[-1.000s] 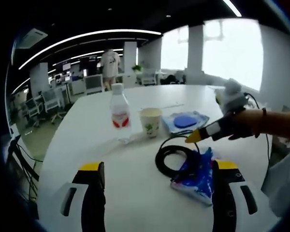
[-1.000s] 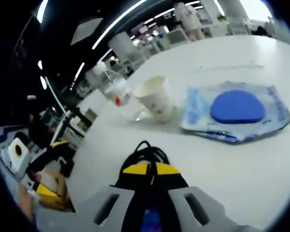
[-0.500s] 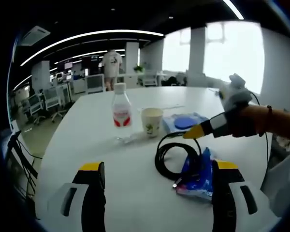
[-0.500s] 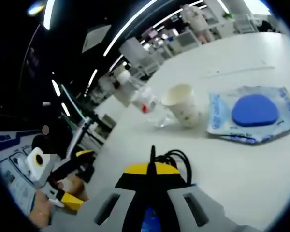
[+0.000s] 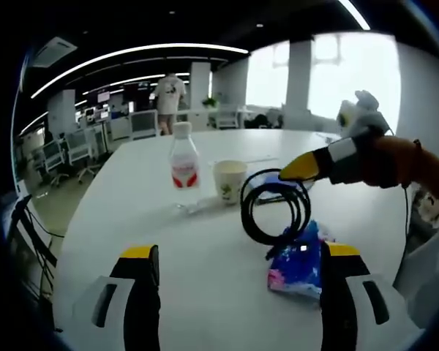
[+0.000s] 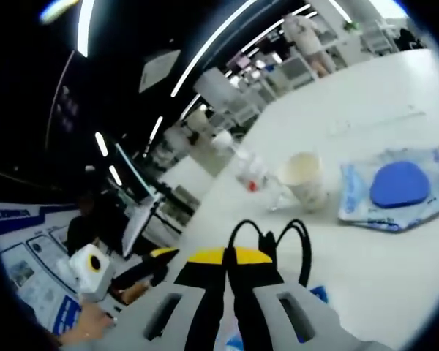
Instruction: Arrange the tabletop items into an orderly group along one side of the table until the central work area is clear of visible clutter.
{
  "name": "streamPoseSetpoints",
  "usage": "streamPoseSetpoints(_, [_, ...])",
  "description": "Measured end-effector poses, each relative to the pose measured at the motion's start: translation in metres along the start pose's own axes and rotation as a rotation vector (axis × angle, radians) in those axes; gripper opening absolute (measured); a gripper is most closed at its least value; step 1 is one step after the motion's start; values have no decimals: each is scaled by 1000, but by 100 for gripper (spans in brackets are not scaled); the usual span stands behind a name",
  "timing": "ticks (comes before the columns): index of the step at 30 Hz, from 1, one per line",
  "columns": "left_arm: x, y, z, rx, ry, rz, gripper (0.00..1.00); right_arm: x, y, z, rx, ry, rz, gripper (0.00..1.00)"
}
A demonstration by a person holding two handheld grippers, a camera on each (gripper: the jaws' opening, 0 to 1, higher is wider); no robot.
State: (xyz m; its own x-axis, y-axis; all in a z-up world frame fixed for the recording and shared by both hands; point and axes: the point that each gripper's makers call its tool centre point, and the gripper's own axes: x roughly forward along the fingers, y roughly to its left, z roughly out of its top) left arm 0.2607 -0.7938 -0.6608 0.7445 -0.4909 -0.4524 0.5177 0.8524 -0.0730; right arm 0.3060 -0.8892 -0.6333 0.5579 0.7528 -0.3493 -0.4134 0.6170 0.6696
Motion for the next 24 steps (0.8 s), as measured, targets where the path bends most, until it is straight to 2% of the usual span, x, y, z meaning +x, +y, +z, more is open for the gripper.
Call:
streamPoseSetpoints(10, [1,-2,-3,-2,13,-5,89,-20,11,18,-16,-45,14,0])
streamPoseSetpoints(24, [2,-4,-1,5,13,-20,88,-61,0,32,-37,-94,-39,0])
